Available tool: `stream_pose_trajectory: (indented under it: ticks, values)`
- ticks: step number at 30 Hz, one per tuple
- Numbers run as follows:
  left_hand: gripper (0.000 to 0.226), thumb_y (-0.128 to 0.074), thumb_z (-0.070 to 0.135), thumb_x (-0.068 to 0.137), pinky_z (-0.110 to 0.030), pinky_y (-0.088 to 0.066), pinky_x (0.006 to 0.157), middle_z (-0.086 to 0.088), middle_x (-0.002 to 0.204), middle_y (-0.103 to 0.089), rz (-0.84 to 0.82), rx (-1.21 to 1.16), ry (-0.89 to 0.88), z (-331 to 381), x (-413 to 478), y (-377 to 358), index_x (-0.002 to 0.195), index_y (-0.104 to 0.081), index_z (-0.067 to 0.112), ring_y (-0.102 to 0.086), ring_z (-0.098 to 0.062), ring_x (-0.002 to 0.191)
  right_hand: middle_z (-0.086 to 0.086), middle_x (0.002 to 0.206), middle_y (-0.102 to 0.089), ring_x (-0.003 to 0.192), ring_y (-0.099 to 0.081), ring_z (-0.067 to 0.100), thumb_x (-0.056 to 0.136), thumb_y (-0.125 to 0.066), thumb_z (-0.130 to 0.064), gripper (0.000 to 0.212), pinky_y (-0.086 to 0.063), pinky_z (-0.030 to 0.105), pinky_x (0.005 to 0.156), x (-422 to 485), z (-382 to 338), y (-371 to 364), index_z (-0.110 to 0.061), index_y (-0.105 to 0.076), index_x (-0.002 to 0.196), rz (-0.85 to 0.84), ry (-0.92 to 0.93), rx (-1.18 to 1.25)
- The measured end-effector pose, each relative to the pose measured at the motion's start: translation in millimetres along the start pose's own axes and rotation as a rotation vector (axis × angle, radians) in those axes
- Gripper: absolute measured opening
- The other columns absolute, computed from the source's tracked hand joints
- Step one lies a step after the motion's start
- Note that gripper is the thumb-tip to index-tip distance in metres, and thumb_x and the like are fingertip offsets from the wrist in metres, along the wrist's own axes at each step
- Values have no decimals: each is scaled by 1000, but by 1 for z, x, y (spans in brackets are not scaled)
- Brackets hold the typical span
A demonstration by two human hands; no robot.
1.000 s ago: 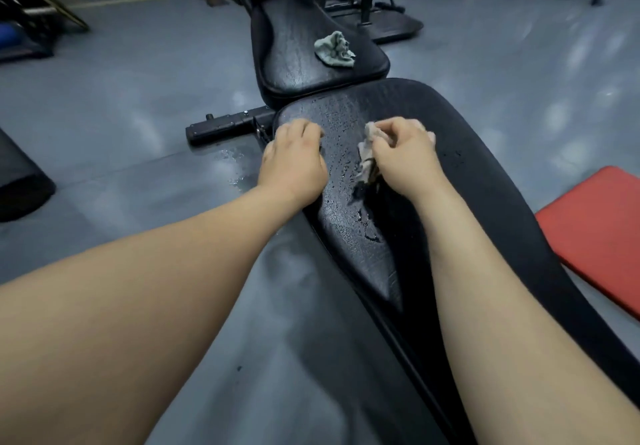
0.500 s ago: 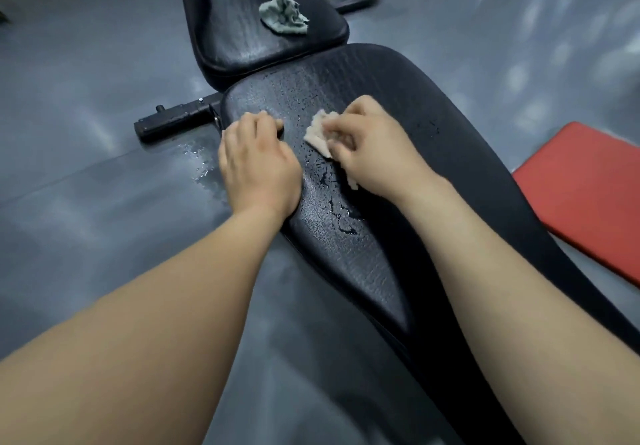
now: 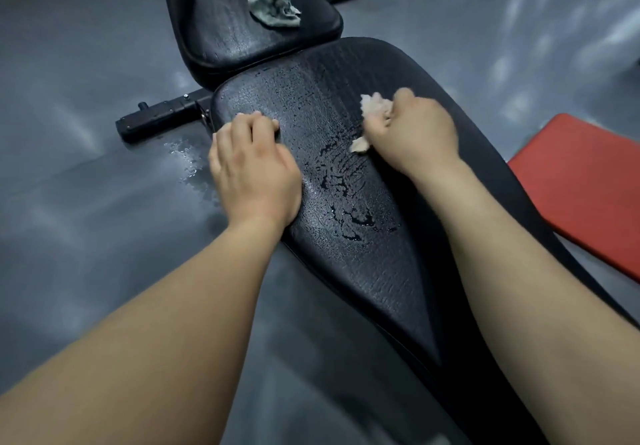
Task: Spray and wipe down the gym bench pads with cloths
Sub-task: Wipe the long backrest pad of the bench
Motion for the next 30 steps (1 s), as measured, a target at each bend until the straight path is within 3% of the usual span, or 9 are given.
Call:
stream_pose_trajectory:
  ticks: [2, 7, 11, 15, 18, 21, 24, 27, 30]
  values:
    - [37, -39, 25, 89, -50, -29, 115, -7, 128, -57, 8, 2, 1, 0, 0, 1, 116, -63, 19, -45, -31, 125, 9, 91, -59, 81, -51, 31, 89, -48, -50, 40, -40, 36, 69, -8, -22, 1, -11, -52, 97, -89, 135, 87]
    - [39, -35, 28, 87, -49, -28, 115, -6, 127, -57, 16, 6, 0, 0, 0, 1, 114, -62, 20, -45, -30, 124, -3, 95, -62, 97, -62, 22, 90, -62, -51, 47, -50, 36, 84, -13, -37, 0, -28, -60, 131, -195, 402, 251]
    - [37, -37, 27, 88, -49, -28, 115, -6, 128, -57, 22, 3, -3, -1, 0, 0, 114, -63, 20, -45, -30, 125, 10, 115, -49, 113, -44, 33, 92, -57, -42, 34, -46, 42, 89, 10, -5, -3, -11, -66, 103, 109, 166, 46]
    - [35, -40, 26, 89, -49, -29, 115, -5, 129, -57, 11, 0, 0, -1, 1, -2, 115, -63, 21, -45, -29, 126, 21, 127, -51, 118, -44, 38, 94, -49, -22, 31, -37, 44, 95, 18, 4, -11, -3, -54, 118, 78, 14, 20]
    - [38, -37, 28, 88, -48, -29, 114, -5, 130, -56, 10, 13, 0, -1, 1, -2, 115, -63, 22, -45, -30, 128, 17, 124, -53, 113, -45, 35, 95, -49, -16, 29, -38, 42, 92, 3, -29, -19, -7, -56, 122, 70, 198, 126]
    - [39, -36, 30, 88, -47, -27, 114, -4, 131, -56, 4, 31, 1, -1, 1, -2, 115, -63, 22, -44, -29, 128, 8, 125, -56, 116, -49, 29, 101, -46, -33, 36, -42, 39, 103, -8, -57, -23, -17, -63, 128, -49, 457, 266]
    - [38, -37, 29, 89, -46, -26, 115, -4, 131, -55, -3, 38, 3, -2, 1, -3, 117, -62, 23, -43, -28, 129, 1, 139, -56, 127, -51, 23, 100, -49, -29, 40, -39, 33, 111, -7, -52, -22, -22, -60, 138, -149, 596, 309]
    - [36, -39, 27, 90, -46, -24, 116, -3, 132, -55, -5, 28, 4, -2, 1, -3, 117, -62, 23, -42, -27, 129, 5, 136, -61, 126, -55, 28, 98, -51, -15, 29, -44, 33, 105, 13, -8, -18, -12, -67, 123, -64, 469, 245]
    - [37, -38, 27, 90, -46, -25, 116, -2, 132, -55, -2, 25, 1, -2, 0, -3, 117, -62, 22, -43, -27, 129, 10, 111, -64, 110, -61, 37, 97, -45, -15, 20, -47, 38, 88, 36, 54, -13, -15, -63, 104, -9, 122, 177]
Point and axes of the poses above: each hand's wrist, its own x-axis towards the middle knuckle, its own y-axis out of the back of the hand, z = x × y, the point moved 5 cm from there along x, towards the middle knuckle
